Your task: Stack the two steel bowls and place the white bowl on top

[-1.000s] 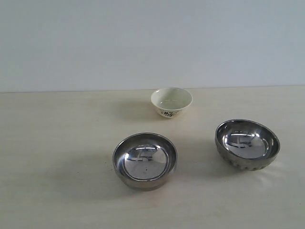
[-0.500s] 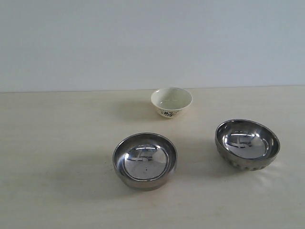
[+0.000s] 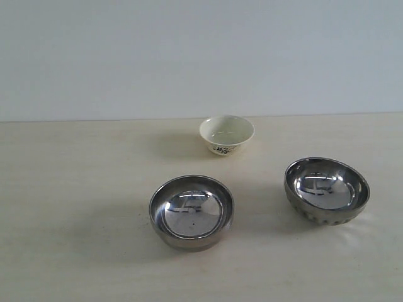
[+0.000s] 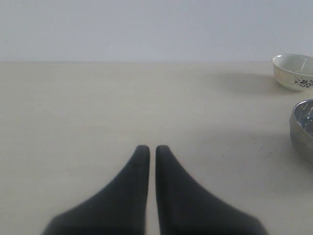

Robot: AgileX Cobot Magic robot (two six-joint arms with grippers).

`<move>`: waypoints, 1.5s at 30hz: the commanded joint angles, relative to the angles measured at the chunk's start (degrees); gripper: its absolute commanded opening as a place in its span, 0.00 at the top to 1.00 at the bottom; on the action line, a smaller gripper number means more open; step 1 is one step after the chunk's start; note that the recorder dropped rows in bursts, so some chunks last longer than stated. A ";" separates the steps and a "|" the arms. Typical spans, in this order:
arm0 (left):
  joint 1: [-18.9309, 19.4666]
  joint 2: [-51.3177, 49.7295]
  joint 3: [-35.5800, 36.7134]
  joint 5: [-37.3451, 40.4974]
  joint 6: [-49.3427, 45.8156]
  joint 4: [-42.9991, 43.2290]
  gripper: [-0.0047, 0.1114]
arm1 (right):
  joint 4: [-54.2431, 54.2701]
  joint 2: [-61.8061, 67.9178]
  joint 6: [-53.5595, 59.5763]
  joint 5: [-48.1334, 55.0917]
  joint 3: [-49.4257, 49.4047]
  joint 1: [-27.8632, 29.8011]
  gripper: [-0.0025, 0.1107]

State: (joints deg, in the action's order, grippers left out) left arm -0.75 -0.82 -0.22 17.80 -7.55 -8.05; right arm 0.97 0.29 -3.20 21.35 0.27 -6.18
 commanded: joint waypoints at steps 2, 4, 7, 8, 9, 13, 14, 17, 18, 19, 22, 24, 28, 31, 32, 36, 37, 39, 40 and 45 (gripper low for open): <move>0.19 0.42 0.22 0.04 0.53 -0.48 0.93 | 11.58 -0.29 -18.05 0.07 -0.27 -0.11 0.98; 0.19 0.42 0.22 0.04 0.53 -0.48 0.93 | 16.98 -0.29 -24.41 0.34 -0.27 -0.11 0.98; 0.19 0.42 0.22 0.04 0.53 -0.48 0.93 | 17.35 -0.29 -24.74 0.34 -0.27 -0.11 0.98; 0.19 0.42 0.22 0.04 0.53 -0.48 0.93 | 17.35 -0.29 -24.74 0.34 -0.27 -0.11 0.98; 0.19 0.42 0.22 0.04 0.53 -0.48 0.93 | 17.53 -0.29 -24.74 0.34 -0.27 -0.11 0.98; 0.19 0.42 0.22 0.04 0.53 -0.48 0.93 | 20.12 -0.29 -29.90 -2.38 -0.27 -0.11 0.98; 0.19 0.42 0.22 0.04 0.53 -0.48 0.93 | 20.90 -0.29 -31.12 -4.16 -0.27 -0.11 0.98; 0.19 0.42 0.22 0.04 0.53 -0.48 0.93 | 21.85 -0.29 -32.81 -12.05 -0.27 -0.11 0.98; 0.19 0.42 0.22 0.04 0.53 -0.48 0.93 | 22.24 -0.29 -33.11 -13.53 -0.27 -0.11 0.98; 0.19 0.42 0.22 0.04 0.53 -0.48 0.93 | 23.35 -0.29 -33.76 -15.13 -0.27 -0.11 0.98; 0.19 0.42 0.22 0.04 0.53 -0.48 0.93 | 23.75 -0.29 -33.76 -20.52 -0.27 -0.11 0.98; 0.19 0.42 0.22 0.04 0.53 -0.48 0.93 | 23.75 -0.29 -33.76 -24.69 -0.27 -0.11 0.98; 0.19 0.42 0.22 0.04 0.53 -0.48 0.93 | 18.70 -0.29 -31.52 -29.42 0.91 -0.11 0.98; 0.19 0.42 0.22 0.04 0.53 -0.48 0.93 | 14.29 1.23 -31.41 -26.32 6.87 -0.11 0.98; 0.19 0.42 0.22 0.04 0.53 -0.48 0.93 | 14.00 2.78 -31.00 -25.52 9.25 -0.11 0.98; 0.19 0.42 0.22 0.04 0.53 -0.48 0.93 | 13.29 10.96 -26.34 -23.12 18.85 -0.11 0.98; 0.19 0.42 0.22 0.04 0.53 -0.48 0.93 | 13.29 13.17 -25.05 -22.07 20.82 -0.11 0.98; 0.19 0.42 0.22 0.04 0.53 -0.48 0.93 | 13.29 19.03 -21.15 -18.98 25.71 -0.11 0.98; 0.19 0.42 0.22 0.04 0.53 -0.48 0.93 | 13.29 22.16 -19.23 -17.53 27.60 -0.11 0.98; 0.19 0.42 0.22 0.04 0.53 -0.48 0.93 | 13.29 37.42 -9.03 -11.13 38.62 -0.11 0.98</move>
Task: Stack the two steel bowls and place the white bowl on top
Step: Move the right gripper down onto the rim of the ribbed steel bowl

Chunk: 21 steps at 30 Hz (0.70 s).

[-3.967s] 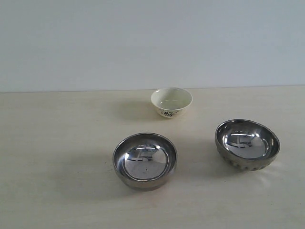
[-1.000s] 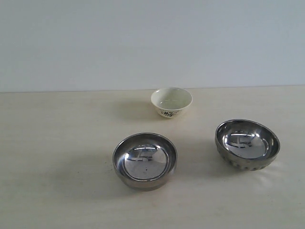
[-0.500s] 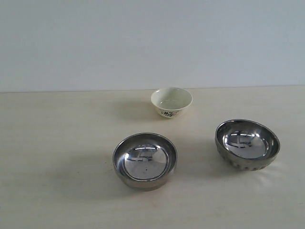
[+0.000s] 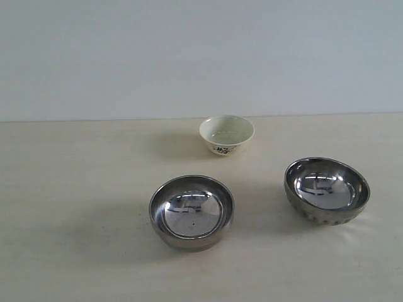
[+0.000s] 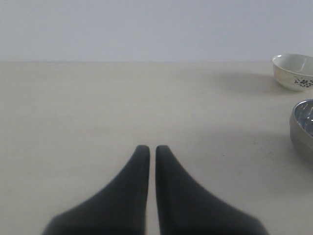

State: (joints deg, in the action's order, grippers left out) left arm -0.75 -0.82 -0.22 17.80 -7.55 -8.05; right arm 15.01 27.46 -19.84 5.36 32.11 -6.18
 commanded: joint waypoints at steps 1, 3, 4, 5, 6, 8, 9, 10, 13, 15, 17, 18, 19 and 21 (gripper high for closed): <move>0.19 0.42 0.22 0.04 0.53 -0.48 0.93 | -0.80 12.63 9.45 5.58 8.40 -0.11 0.98; 0.19 0.42 0.22 0.04 0.53 -0.48 0.93 | -1.01 18.30 14.11 9.13 12.70 -0.11 0.98; 0.19 0.42 0.22 0.04 0.53 -0.48 0.93 | -1.30 21.12 15.72 11.22 14.95 -0.11 0.98; 0.19 0.42 0.22 0.04 0.53 -0.48 0.93 | -1.71 23.82 16.83 13.19 17.11 -0.11 0.98; 0.19 0.42 0.22 0.04 0.53 -0.48 0.93 | -2.13 28.64 17.69 15.67 20.69 -0.11 0.98; 0.19 0.42 0.22 0.04 0.53 -0.48 0.93 | -3.25 34.18 21.24 19.55 26.38 -0.11 0.98; 0.19 0.42 0.22 0.04 0.53 -0.48 0.93 | -4.71 36.05 21.71 21.65 28.46 -0.11 0.98; 0.19 0.42 0.22 0.04 0.53 -0.48 0.93 | -9.66 39.68 19.13 25.95 32.29 -0.11 0.98; 0.19 0.42 0.22 0.04 0.53 -0.48 0.93 | -16.00 45.35 15.09 34.02 37.59 -0.11 0.95; 0.19 0.42 0.22 0.04 0.53 -0.48 0.93 | -19.73 51.30 13.70 40.13 41.43 -0.11 0.85; 0.19 0.42 0.22 0.04 0.53 -0.48 0.93 | -20.50 56.50 13.04 43.13 43.51 -0.11 0.69; 0.19 0.42 0.22 0.04 0.53 -0.48 0.93 | -20.11 59.70 12.90 43.64 43.93 -0.11 0.52; 0.19 0.42 0.22 0.04 0.53 -0.48 0.93 | -20.02 62.39 12.83 43.79 43.93 -0.11 0.40; 0.19 0.42 0.22 0.04 0.53 -0.48 0.93 | -20.02 66.86 11.27 45.97 43.83 -0.11 0.40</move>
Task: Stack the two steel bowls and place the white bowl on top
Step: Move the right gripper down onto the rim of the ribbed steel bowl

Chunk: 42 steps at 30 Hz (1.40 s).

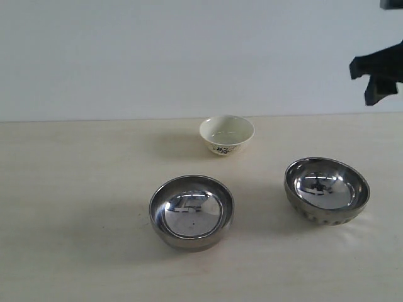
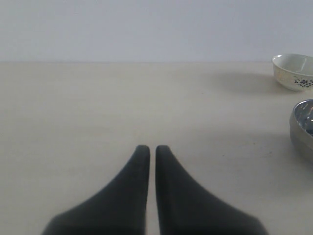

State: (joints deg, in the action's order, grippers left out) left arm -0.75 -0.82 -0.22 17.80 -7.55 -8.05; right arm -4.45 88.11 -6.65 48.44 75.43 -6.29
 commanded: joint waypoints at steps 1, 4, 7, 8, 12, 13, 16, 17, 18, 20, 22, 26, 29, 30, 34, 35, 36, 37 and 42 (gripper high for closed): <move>0.19 0.42 0.22 0.04 0.53 -0.48 0.93 | -0.55 8.25 -1.92 3.94 0.51 -0.01 0.43; 0.19 0.42 0.22 0.04 0.53 -0.48 0.93 | 2.38 14.03 -1.17 2.84 0.51 -0.01 0.50; 0.19 0.42 0.22 0.04 0.53 -0.48 0.93 | 2.39 16.48 -1.08 1.86 0.51 0.10 0.50; 0.19 0.42 0.22 0.04 0.53 -0.48 0.93 | 2.39 16.61 -0.62 1.78 0.51 0.10 0.50; 0.19 0.42 0.22 0.04 0.53 -0.48 0.93 | 2.49 17.93 -0.33 0.91 0.33 1.47 0.50; 0.19 0.42 0.22 0.04 0.53 -0.48 0.93 | 2.63 18.09 -0.33 0.09 -0.28 2.01 0.50; 0.19 0.42 0.22 0.04 0.53 -0.48 0.93 | 2.80 19.24 0.64 -1.94 -1.96 3.48 0.50; 0.19 0.42 0.22 0.04 0.53 -0.48 0.93 | 2.80 19.66 0.90 -2.67 -2.40 3.75 0.50; 0.19 0.42 0.22 0.04 0.53 -0.48 0.93 | 3.41 19.91 1.38 -3.32 -2.83 4.04 0.50; 0.19 0.42 0.22 0.04 0.53 -0.48 0.93 | 4.45 20.56 2.87 -4.35 -2.83 4.04 0.50; 0.19 0.42 0.22 0.04 0.53 -0.48 0.93 | 8.02 20.95 5.14 -5.40 -2.83 4.04 0.50; 0.19 0.42 0.22 0.04 0.53 -0.48 0.93 | 10.23 22.70 5.73 -5.97 -2.83 4.04 0.50; 0.19 0.42 0.22 0.04 0.53 -0.48 0.93 | 10.12 24.41 5.73 -7.10 -2.83 4.04 0.50; 0.19 0.42 0.22 0.04 0.53 -0.48 0.93 | 10.12 24.54 5.73 -7.55 -2.83 4.04 0.50; 0.19 0.42 0.22 0.04 0.53 -0.48 0.93 | 10.51 25.11 5.73 -8.16 -2.83 4.04 0.63; 0.19 0.42 0.22 0.04 0.53 -0.48 0.93 | 10.51 25.11 5.73 -8.40 -2.83 4.04 0.71; 0.19 0.42 0.22 0.04 0.53 -0.48 0.93 | 10.51 25.11 5.73 -8.74 -2.83 4.04 0.80; 0.19 0.42 0.22 0.04 0.53 -0.48 0.93 | 10.38 25.11 5.73 -9.11 -2.83 4.04 0.88; 0.19 0.42 0.22 0.04 0.53 -0.48 0.93 | 10.26 25.11 5.47 -10.57 -2.83 4.04 0.98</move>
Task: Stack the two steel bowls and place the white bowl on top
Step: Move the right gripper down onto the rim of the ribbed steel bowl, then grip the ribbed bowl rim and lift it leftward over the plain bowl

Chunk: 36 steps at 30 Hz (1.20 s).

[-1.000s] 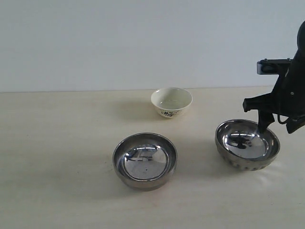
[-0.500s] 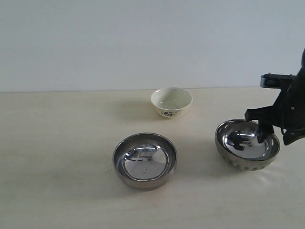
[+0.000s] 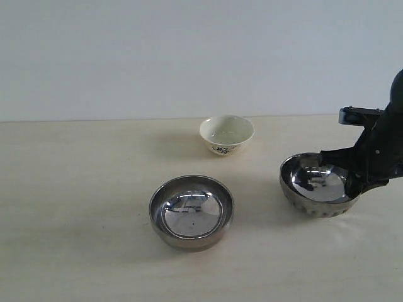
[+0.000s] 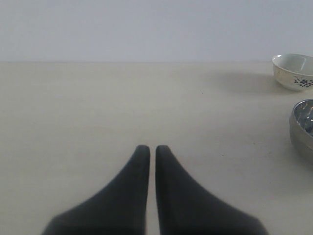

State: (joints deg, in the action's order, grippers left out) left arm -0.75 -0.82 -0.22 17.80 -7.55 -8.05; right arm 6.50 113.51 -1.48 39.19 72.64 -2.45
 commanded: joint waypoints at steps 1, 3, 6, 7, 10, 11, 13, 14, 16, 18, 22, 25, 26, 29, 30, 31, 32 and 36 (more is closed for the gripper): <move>0.19 0.42 0.22 0.04 0.53 -0.48 0.93 | -0.69 -0.29 0.30 -1.46 -0.03 0.21 0.98; 0.19 0.42 0.22 0.04 0.53 -0.48 0.93 | -0.69 -0.29 0.47 -1.22 -0.03 0.21 0.98; 0.19 0.42 0.22 0.04 0.53 -0.48 0.93 | -0.69 -1.00 0.78 -0.71 -0.03 0.21 0.98; 0.19 0.42 0.22 0.04 0.53 -0.48 0.93 | -0.69 -1.33 0.78 -0.38 -0.03 0.21 0.98; 0.19 0.42 0.22 0.04 0.53 -0.48 0.93 | 0.54 -2.93 2.33 1.21 -0.03 0.21 0.98; 0.19 0.42 0.22 0.04 0.53 -0.48 0.93 | 1.58 -3.79 3.36 1.73 -0.03 0.21 0.98; 0.19 0.42 0.22 0.04 0.53 -0.48 0.93 | 3.25 -5.15 4.62 2.43 -0.03 0.21 0.98; 0.19 0.42 0.22 0.04 0.53 -0.48 0.93 | 4.34 -5.94 5.26 2.71 -0.03 0.21 0.98; 0.19 0.42 0.22 0.04 0.53 -0.48 0.93 | 6.80 -7.21 7.28 3.49 -0.03 0.21 0.98; 0.19 0.42 0.22 0.04 0.53 -0.48 0.93 | 9.54 -8.39 9.31 4.87 -0.03 0.21 0.98; 0.19 0.42 0.22 0.04 0.53 -0.48 0.93 | 13.20 -11.02 11.83 5.32 -2.18 0.21 0.98; 0.19 0.42 0.22 0.04 0.53 -0.48 0.93 | 18.38 -13.90 15.59 2.92 -6.06 0.21 0.98; 0.19 0.42 0.22 0.04 0.53 -0.48 0.93 | 20.17 -14.85 17.33 2.83 -7.21 0.21 0.98; 0.19 0.42 0.22 0.04 0.53 -0.48 0.93 | 22.89 -17.64 18.75 4.13 -9.37 0.21 0.98; 0.19 0.42 0.22 0.04 0.53 -0.48 0.93 | 22.89 -18.57 18.75 5.32 -9.35 -0.09 0.98; 0.19 0.42 0.22 0.04 0.53 -0.48 0.93 | 22.89 -19.35 18.75 6.03 -9.35 -0.59 0.98; 0.19 0.42 0.22 0.04 0.53 -0.48 0.93 | 22.79 -20.53 18.75 6.22 -9.35 -1.32 0.98; 0.19 0.42 0.22 0.04 0.53 -0.48 0.93 | 21.61 -24.46 16.86 6.11 -9.35 -6.00 0.98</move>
State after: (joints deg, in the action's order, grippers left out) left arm -0.75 -0.82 -0.22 17.80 -7.55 -8.05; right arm 28.18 91.73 16.51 44.90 63.34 -5.94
